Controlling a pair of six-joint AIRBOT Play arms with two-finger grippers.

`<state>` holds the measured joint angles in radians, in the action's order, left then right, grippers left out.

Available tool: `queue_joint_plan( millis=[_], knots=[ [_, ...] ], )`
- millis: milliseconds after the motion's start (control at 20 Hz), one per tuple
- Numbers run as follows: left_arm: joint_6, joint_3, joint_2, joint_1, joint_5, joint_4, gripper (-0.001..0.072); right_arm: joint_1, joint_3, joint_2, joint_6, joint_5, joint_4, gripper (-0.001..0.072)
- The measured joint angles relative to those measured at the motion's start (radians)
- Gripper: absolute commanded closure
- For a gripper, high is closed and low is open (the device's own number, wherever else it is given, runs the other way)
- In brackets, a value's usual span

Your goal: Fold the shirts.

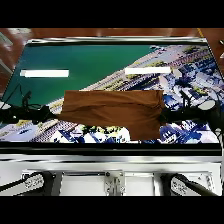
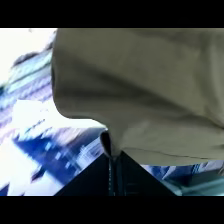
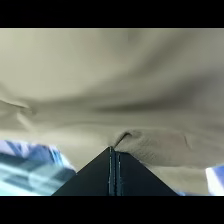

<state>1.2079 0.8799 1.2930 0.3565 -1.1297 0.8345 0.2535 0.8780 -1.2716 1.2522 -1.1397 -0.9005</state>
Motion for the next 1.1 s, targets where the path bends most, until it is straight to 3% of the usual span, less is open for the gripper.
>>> queue_joint_plan(
  millis=[450,700,750,800,850,1000,1050,1100],
  knots=[
    [0.129,0.397,0.244,-0.097,0.098,-0.013,0.0674,-0.058,0.502,-0.352,0.1,0.045,0.013,0.0634],
    [0.214,0.552,0.436,-0.14,0.127,-0.029,0.064,-0.063,0.665,-0.551,0.134,0.086,0.058,0.0619],
    [0.225,0.567,0.467,-0.151,0.128,-0.034,0.0611,-0.063,0.679,-0.58,0.14,0.093,0.065,0.051],
    [0.237,0.578,0.496,-0.161,0.127,-0.037,0.0329,-0.063,0.688,-0.601,0.142,0.095,0.071,0.0291],
    [0.251,0.586,0.519,-0.169,0.126,-0.041,0.0022,-0.063,0.694,-0.617,0.142,0.096,0.074,0.0144],
    [0.277,0.609,0.56,-0.163,0.088,-0.039,0.0001,-0.049,0.705,-0.618,0.089,0.069,0.079,0.0114],
    [0.285,0.621,0.566,-0.149,0.063,-0.034,0.0001,-0.034,0.707,-0.603,0.066,0.053,0.061,0.0014],
    [0.303,0.637,0.57,-0.129,0.027,-0.027,0.0001,-0.016,0.709,-0.585,0.046,0.036,0.029,0.0013]
  ],
)
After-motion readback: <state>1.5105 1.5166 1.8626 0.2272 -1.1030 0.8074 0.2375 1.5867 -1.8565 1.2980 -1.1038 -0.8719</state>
